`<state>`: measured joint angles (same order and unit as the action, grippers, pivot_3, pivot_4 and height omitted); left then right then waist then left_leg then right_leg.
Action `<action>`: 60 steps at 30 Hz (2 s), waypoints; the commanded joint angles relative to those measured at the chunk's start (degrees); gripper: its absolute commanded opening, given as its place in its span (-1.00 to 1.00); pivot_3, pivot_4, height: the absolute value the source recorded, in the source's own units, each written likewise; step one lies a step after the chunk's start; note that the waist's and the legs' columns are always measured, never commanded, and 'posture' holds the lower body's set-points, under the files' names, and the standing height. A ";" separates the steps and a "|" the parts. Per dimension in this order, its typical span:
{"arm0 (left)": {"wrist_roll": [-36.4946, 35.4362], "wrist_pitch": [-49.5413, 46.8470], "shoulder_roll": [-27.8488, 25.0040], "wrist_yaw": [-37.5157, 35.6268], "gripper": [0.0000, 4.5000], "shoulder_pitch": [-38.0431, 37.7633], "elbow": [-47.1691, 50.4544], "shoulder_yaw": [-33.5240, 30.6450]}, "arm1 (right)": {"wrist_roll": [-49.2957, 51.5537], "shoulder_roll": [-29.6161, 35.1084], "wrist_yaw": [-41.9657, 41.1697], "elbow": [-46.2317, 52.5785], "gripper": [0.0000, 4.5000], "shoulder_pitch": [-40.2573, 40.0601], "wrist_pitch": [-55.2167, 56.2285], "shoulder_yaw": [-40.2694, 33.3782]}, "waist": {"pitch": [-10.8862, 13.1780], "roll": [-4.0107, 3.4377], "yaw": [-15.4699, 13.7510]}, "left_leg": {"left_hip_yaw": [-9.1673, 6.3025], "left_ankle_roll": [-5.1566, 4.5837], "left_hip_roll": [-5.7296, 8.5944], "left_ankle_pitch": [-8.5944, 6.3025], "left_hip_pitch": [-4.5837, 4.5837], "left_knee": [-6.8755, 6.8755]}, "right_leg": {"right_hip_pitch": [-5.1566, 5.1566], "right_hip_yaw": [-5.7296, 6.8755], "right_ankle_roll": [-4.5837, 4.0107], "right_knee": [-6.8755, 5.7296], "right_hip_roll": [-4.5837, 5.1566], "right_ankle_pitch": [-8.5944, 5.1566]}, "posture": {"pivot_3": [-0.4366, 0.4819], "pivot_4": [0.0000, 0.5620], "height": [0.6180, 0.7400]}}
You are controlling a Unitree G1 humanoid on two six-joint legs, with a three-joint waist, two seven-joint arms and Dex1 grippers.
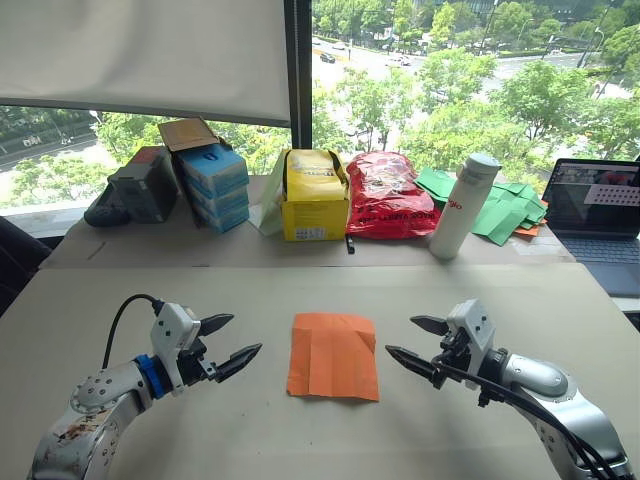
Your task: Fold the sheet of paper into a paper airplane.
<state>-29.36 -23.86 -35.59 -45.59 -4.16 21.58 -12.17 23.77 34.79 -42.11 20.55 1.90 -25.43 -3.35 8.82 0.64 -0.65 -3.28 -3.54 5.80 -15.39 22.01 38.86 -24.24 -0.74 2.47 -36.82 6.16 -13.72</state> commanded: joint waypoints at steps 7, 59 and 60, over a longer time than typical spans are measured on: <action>-1.63 -1.04 -0.14 -0.83 1.00 1.88 -1.06 0.61 | 0.17 -0.37 1.01 2.51 0.98 -0.51 1.40 -1.32 | 0.00 0.00 0.00 | 0.00 0.00 0.00 0.00 0.00 0.00 | 0.00 0.00 0.00 0.00 0.00 0.00 | -0.05 -0.47 1.00; 24.05 3.59 3.94 -7.85 -1.00 23.07 -21.99 33.19 | -4.23 7.69 2.21 23.76 -0.99 -8.49 -12.60 16.64 | -0.18 0.08 -0.06 | 0.03 -0.03 0.01 0.00 -0.14 0.07 | 0.12 0.08 0.04 -0.10 -0.03 0.00 | -0.05 -0.47 1.00; 24.42 3.80 3.89 -8.06 -1.00 23.14 -22.22 33.54 | -5.29 7.56 3.14 24.16 -0.99 -8.77 -12.86 18.04 | -0.20 0.08 -0.06 | 0.03 -0.03 0.01 0.00 -0.14 0.08 | 0.12 0.08 0.04 -0.09 -0.02 0.00 | -0.05 -0.47 1.00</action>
<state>-7.66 -19.20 -30.76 -52.30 20.44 1.69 18.36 20.28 42.61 -40.58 42.22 -6.38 -37.66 12.92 8.63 0.72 -0.71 -3.25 -3.56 5.81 -15.38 21.87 38.93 -24.12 -0.66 2.51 -36.91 6.14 -13.72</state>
